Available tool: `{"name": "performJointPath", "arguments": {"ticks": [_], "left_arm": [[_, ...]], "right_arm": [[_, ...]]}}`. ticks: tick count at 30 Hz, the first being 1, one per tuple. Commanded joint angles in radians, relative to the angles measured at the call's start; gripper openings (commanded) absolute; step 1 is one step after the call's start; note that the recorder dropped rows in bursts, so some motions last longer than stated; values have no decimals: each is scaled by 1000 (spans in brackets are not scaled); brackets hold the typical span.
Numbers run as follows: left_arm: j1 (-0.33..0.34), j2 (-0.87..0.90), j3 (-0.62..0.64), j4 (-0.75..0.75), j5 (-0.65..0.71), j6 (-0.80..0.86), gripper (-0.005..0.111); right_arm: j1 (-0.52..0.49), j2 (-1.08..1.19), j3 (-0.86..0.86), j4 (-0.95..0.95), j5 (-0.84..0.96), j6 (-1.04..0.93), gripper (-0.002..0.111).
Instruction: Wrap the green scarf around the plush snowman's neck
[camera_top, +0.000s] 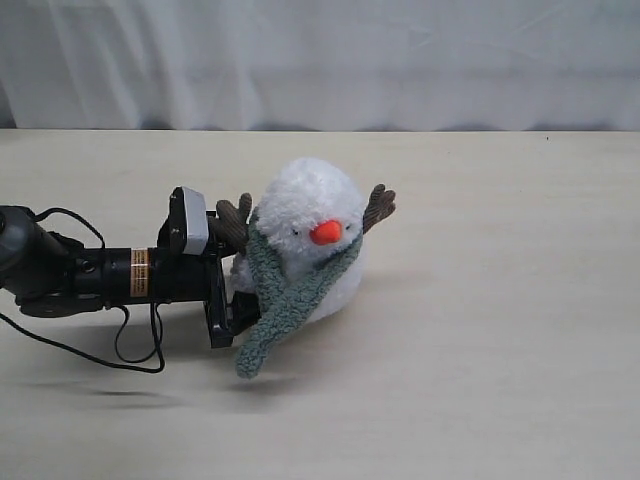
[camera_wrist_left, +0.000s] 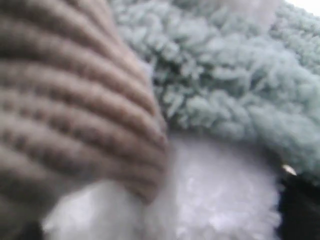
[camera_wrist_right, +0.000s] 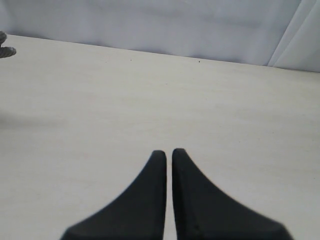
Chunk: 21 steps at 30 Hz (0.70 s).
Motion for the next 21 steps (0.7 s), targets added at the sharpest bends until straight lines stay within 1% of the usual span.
{"name": "performJointPath", "arguments": {"ticks": [1, 2, 4, 5, 6, 11, 13, 18, 21], "left_arm": [[3, -3, -4, -15, -24, -7, 92], [16, -3, -4, -15, -24, -7, 98], [33, -3, -4, -5, -24, -7, 101], [43, -3, -4, 8, -24, -7, 101], [62, -3, -4, 57, -24, -7, 101], [115, -5, -4, 276, -24, -7, 101], [132, -5, -4, 312, -24, -7, 101], [201, -5, -4, 317, -24, -11, 101], [254, -5, -4, 269, -24, -76, 101]], "right_arm": [[-6, -4, 2, -6, -12, 2, 4], [-6, -4, 2, -6, -12, 2, 4], [-6, -4, 2, -6, -12, 2, 4], [-6, -4, 2, -6, -12, 2, 4], [-6, -4, 2, -6, -12, 2, 4], [-6, -4, 2, -6, -12, 2, 4], [-6, -4, 2, -6, -12, 2, 4], [-6, -4, 2, -6, -12, 2, 4], [-6, -4, 2, -6, -12, 2, 4]]}}
